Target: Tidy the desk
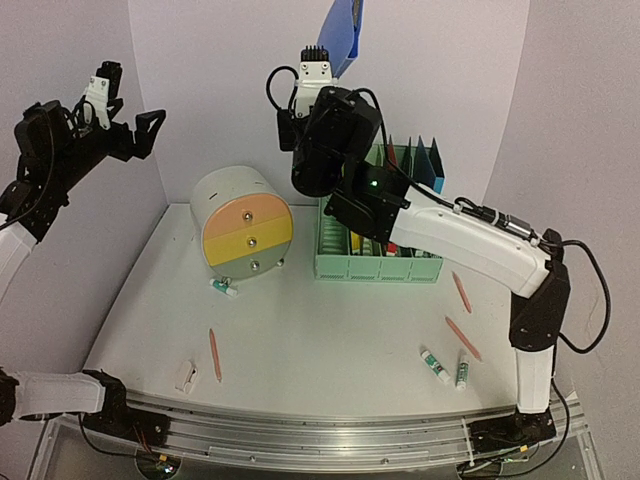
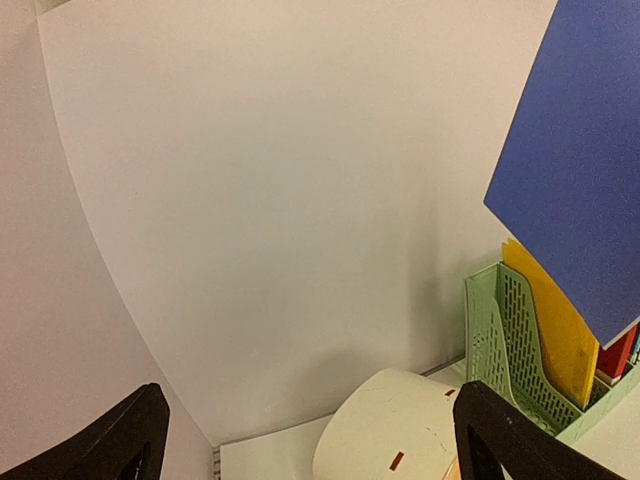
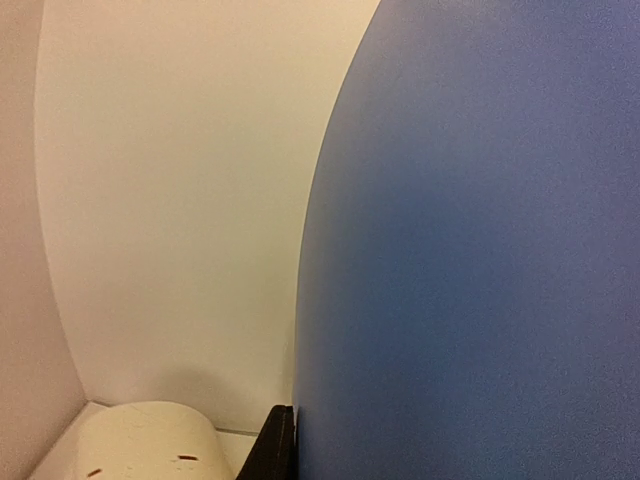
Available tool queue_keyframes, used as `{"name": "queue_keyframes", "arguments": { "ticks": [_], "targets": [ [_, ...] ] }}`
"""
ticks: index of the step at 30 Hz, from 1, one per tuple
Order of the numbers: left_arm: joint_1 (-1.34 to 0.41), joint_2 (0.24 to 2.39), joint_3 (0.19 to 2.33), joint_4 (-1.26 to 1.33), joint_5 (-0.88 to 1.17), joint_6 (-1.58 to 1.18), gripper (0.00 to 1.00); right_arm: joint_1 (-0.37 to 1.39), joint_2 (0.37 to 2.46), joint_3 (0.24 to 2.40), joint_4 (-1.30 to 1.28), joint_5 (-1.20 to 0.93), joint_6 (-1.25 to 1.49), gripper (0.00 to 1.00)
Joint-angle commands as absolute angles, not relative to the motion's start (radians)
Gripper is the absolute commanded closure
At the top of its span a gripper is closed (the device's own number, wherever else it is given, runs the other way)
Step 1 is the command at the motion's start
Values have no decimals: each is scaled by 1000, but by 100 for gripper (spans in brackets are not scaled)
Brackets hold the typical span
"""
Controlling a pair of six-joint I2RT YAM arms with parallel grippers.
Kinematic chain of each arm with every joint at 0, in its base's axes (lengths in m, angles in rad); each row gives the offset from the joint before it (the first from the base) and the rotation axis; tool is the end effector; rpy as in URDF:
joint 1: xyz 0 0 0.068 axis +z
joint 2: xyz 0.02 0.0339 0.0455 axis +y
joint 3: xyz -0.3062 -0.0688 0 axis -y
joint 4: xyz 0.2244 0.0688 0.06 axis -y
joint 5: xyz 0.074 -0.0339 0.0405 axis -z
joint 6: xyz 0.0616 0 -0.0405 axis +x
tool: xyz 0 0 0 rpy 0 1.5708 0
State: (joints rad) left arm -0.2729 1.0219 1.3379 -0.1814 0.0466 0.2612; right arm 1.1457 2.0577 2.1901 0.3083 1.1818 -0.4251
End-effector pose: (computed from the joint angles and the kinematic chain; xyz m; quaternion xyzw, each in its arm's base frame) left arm 0.1814 -0.0538 0.5197 0.1905 0.6298 -0.0197 0.7528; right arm 0.2440 0.4009 0.5147 0.0183 0.6471 -0.0319 0.7615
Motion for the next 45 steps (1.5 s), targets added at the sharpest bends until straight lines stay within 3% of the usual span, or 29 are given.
{"name": "queue_keyframes", "arguments": {
  "ticks": [1, 9, 26, 38, 45],
  "targets": [
    [-272, 1009, 1290, -164, 19, 261, 0, 1108, 2066, 2181, 347, 1213, -477, 100],
    [-272, 999, 1262, -155, 37, 235, 0, 1023, 2119, 2191, 207, 1038, -290, 100],
    [-272, 973, 1215, -145, 31, 234, 0, 919, 2232, 2100, 190, 1067, -166, 100],
    [-272, 977, 1206, -134, 31, 232, 0, 946, 2106, 1959, 184, 1120, -72, 100],
    [-272, 983, 1205, -128, 31, 237, 0, 914, 2195, 1954, 183, 1059, -13, 100]
  ]
}}
